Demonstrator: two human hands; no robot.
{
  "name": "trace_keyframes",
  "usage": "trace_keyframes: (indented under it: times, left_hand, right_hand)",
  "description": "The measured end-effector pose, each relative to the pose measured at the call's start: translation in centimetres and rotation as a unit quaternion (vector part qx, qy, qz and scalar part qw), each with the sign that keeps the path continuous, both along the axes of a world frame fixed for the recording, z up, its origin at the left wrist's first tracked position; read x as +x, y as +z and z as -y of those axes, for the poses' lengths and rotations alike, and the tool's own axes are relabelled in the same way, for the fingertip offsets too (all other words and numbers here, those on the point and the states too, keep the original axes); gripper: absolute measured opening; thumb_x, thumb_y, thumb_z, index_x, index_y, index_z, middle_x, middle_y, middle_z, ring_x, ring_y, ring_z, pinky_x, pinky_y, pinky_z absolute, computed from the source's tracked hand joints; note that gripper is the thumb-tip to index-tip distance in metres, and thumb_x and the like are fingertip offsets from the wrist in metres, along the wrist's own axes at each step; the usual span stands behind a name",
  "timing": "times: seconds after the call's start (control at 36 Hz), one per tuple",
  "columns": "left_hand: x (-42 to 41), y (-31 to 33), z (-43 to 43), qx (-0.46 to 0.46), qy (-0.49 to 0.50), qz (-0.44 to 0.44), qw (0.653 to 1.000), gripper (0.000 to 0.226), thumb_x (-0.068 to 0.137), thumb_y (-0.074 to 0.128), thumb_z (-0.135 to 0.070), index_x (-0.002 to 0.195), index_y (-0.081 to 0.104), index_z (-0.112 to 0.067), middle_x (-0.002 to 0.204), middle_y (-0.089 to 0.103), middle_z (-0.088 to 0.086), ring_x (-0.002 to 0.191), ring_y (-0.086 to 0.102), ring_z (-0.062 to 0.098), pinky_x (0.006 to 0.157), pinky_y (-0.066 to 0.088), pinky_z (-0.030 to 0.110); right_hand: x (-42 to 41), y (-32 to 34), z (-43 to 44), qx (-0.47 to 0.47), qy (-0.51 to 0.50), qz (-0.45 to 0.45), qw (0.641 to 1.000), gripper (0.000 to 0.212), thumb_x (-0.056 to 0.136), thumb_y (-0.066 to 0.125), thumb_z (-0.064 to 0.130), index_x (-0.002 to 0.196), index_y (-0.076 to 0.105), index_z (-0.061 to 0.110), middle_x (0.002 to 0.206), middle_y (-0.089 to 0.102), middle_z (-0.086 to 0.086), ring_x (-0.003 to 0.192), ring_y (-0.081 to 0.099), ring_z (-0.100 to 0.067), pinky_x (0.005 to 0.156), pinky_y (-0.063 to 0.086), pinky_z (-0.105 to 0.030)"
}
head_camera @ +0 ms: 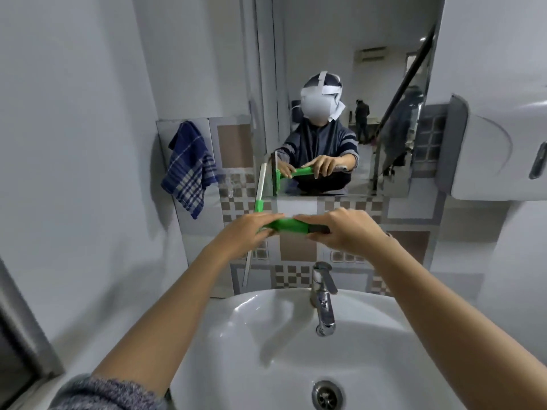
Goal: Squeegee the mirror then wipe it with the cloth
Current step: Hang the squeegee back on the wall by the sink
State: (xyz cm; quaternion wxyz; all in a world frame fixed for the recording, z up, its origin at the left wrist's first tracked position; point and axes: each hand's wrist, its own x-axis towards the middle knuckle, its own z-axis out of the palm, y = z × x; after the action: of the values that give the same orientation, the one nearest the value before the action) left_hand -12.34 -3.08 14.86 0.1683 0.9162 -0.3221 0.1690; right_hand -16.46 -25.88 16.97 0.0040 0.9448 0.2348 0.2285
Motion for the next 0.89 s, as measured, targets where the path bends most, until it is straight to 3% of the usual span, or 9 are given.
trace_keyframes:
  times: [0.17, 0.25, 0.39, 0.53, 0.61, 0.69, 0.78, 0.83, 0.89]
  left_hand:
    - [-1.3, -0.8, -2.2, -0.086, 0.071, 0.059, 0.992, 0.043, 0.09, 0.057, -0.024, 0.131, 0.048, -0.019, 0.115, 0.066, 0.005, 0.086, 0.063, 0.018, 0.073, 0.054, 0.029]
    - [-1.7, -1.4, -3.7, -0.138, 0.108, 0.084, 0.981, 0.041, 0.089, 0.058, -0.025, 0.129, 0.052, -0.018, 0.109, 0.067, 0.003, 0.083, 0.062, 0.016, 0.07, 0.053, 0.027]
    - [-1.9, -1.7, -5.6, -0.236, 0.169, 0.114, 0.95, 0.04, 0.089, 0.057, -0.03, 0.127, 0.055, -0.018, 0.089, 0.065, 0.003, 0.073, 0.057, 0.016, 0.062, 0.048, 0.025]
    - [-0.8, -1.9, -6.4, -0.279, 0.215, 0.14, 0.925, 0.035, 0.091, 0.056, -0.031, 0.123, 0.058, -0.018, 0.087, 0.066, 0.0, 0.071, 0.056, 0.013, 0.057, 0.04, 0.019]
    - [0.0, -2.4, -6.4, -0.315, 0.224, 0.13, 0.913, 0.034, 0.093, 0.052, -0.032, 0.124, 0.056, -0.018, 0.094, 0.066, -0.002, 0.078, 0.057, 0.012, 0.064, 0.045, 0.021]
    - [0.7, -3.2, -6.0, -0.356, 0.21, 0.103, 0.905, 0.025, 0.095, 0.048, -0.032, 0.115, 0.06, -0.024, 0.083, 0.063, -0.007, 0.073, 0.054, 0.006, 0.06, 0.04, 0.016]
    - [1.6, -4.5, -5.8, -0.366, 0.199, 0.096, 0.904, 0.017, 0.093, 0.051, -0.03, 0.099, 0.063, -0.02, 0.072, 0.06, -0.007, 0.065, 0.055, 0.009, 0.055, 0.041, 0.018]
    - [2.5, -5.5, -5.9, -0.34, 0.208, 0.096, 0.912, 0.017, 0.091, 0.056, -0.029, 0.097, 0.064, -0.016, 0.075, 0.065, -0.004, 0.065, 0.057, 0.009, 0.055, 0.044, 0.016]
    - [3.2, -6.4, -6.2, -0.334, 0.201, 0.084, 0.917, 0.015, 0.088, 0.06, -0.026, 0.097, 0.064, -0.014, 0.077, 0.067, -0.003, 0.064, 0.057, 0.005, 0.054, 0.041, 0.006]
  right_hand:
    - [2.0, 2.1, -1.3, 0.007, 0.057, 0.122, 0.991, 0.034, 0.086, 0.047, 0.059, 0.106, 0.064, 0.038, 0.091, 0.068, 0.008, 0.081, 0.062, -0.019, 0.057, 0.037, -0.028]
    - [3.1, 2.8, -2.9, 0.048, 0.083, 0.186, 0.978, 0.031, 0.085, 0.052, 0.054, 0.097, 0.069, 0.032, 0.087, 0.069, 0.009, 0.086, 0.059, -0.019, 0.072, 0.031, -0.033]
    - [5.2, 3.4, -7.1, 0.123, 0.066, 0.258, 0.956, 0.037, 0.086, 0.049, 0.047, 0.104, 0.07, 0.022, 0.112, 0.067, 0.001, 0.117, 0.052, -0.024, 0.108, 0.022, -0.048]
    - [7.1, 3.4, -11.9, 0.236, 0.026, 0.241, 0.941, 0.046, 0.092, 0.054, 0.035, 0.129, 0.053, 0.009, 0.152, 0.025, -0.017, 0.143, 0.012, -0.033, 0.116, 0.003, -0.043]
    - [7.9, 3.2, -14.8, 0.338, 0.037, 0.211, 0.916, 0.055, 0.093, 0.054, 0.025, 0.139, 0.036, 0.003, 0.156, 0.006, -0.019, 0.144, -0.001, -0.032, 0.118, 0.009, -0.043]
    - [8.3, 2.8, -17.6, 0.461, 0.055, 0.163, 0.871, 0.067, 0.093, 0.054, 0.015, 0.147, 0.016, 0.006, 0.156, -0.008, -0.016, 0.144, -0.002, -0.029, 0.111, 0.018, -0.021]
    - [9.0, 2.0, -19.6, 0.558, 0.06, 0.107, 0.821, 0.071, 0.093, 0.05, 0.007, 0.149, 0.006, 0.013, 0.157, -0.002, -0.013, 0.142, 0.011, -0.023, 0.095, 0.015, 0.003]
    - [9.8, 1.2, -20.5, 0.591, 0.071, 0.088, 0.799, 0.076, 0.092, 0.05, 0.002, 0.149, 0.004, 0.019, 0.157, 0.011, -0.01, 0.139, 0.022, -0.021, 0.109, 0.027, -0.016]
    - [10.7, 0.3, -21.0, 0.597, 0.071, 0.079, 0.795, 0.079, 0.089, 0.054, 0.0, 0.149, 0.008, 0.024, 0.15, 0.03, -0.011, 0.132, 0.036, -0.025, 0.105, 0.041, -0.041]
